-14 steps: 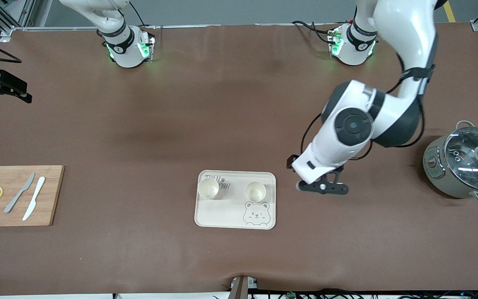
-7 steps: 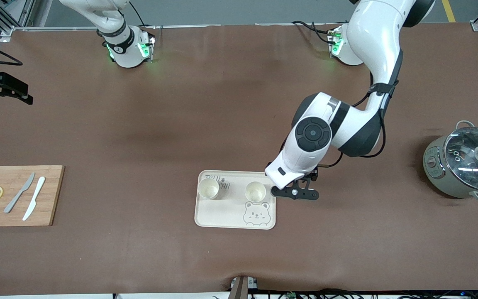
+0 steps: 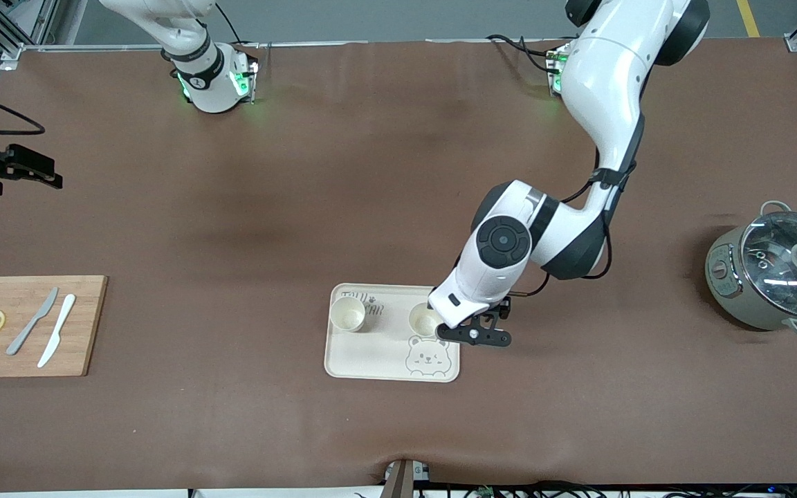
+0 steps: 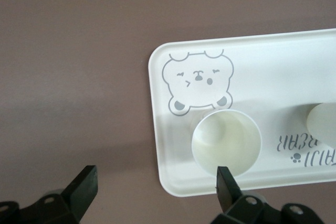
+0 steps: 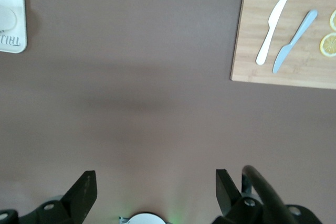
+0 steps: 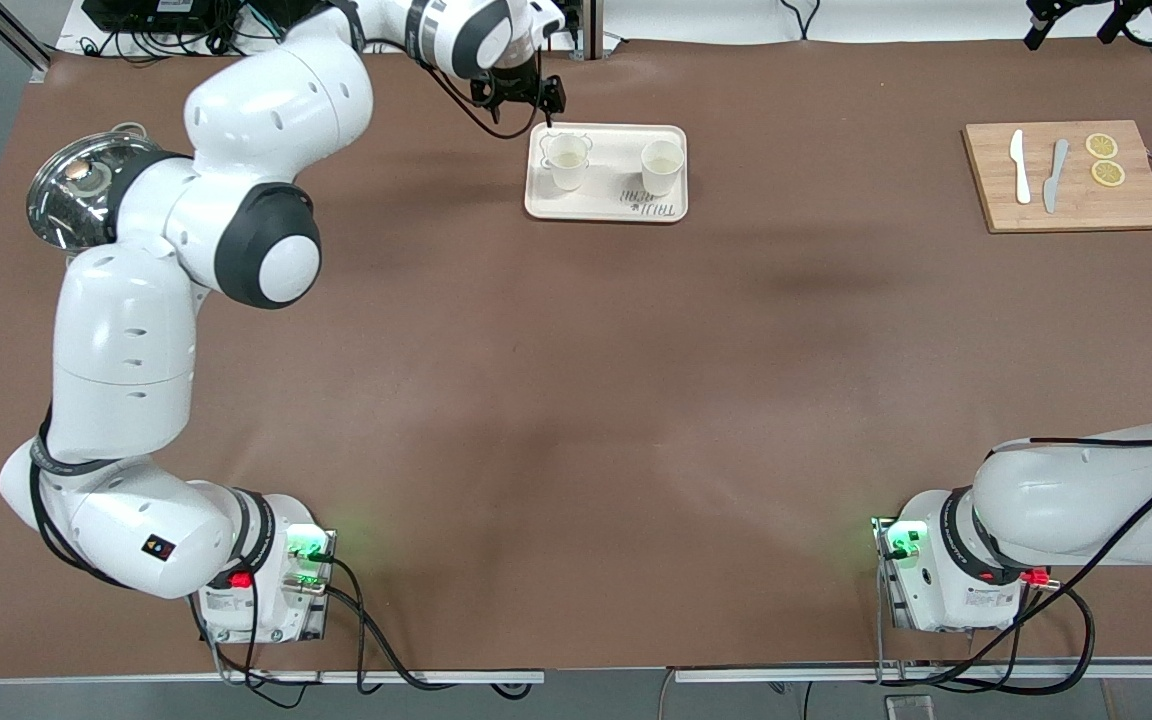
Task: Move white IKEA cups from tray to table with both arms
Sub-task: 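Lower the left gripper around the white cup and close it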
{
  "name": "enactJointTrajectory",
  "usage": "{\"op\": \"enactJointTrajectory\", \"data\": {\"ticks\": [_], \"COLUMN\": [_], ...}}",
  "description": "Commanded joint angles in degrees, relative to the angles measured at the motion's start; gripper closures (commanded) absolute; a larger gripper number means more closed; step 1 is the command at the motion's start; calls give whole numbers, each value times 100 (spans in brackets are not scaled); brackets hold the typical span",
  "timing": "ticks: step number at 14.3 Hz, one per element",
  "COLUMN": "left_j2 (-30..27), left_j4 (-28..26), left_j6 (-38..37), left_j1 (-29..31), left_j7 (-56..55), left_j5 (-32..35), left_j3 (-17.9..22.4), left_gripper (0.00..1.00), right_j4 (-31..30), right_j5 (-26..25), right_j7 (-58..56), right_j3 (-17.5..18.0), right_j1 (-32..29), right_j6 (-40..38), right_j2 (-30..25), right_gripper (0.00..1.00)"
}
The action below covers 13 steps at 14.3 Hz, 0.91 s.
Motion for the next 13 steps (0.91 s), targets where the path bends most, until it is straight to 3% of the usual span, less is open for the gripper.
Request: {"op": "enactJointTrajectory", "data": {"ticks": [1, 10, 13], "left_j2": [208, 533, 604], "left_j4": [244, 261, 261], "left_j6": [124, 642, 748], "left_j1": [-110, -207, -321], "left_j7": [-123, -167, -167], "left_j5": [79, 79, 79], "left_j3": [92, 93, 215], "left_gripper": [0, 0, 0], "right_j4": [56, 56, 64], "right_j5": [16, 95, 104], "right_j7": [-118, 22, 643], "right_j3": [77, 94, 120], "right_j1": [-271, -202, -79], "right_j6": [-244, -279, -306], "right_j2": [-4, -4, -4], "right_gripper": [0, 0, 0]}}
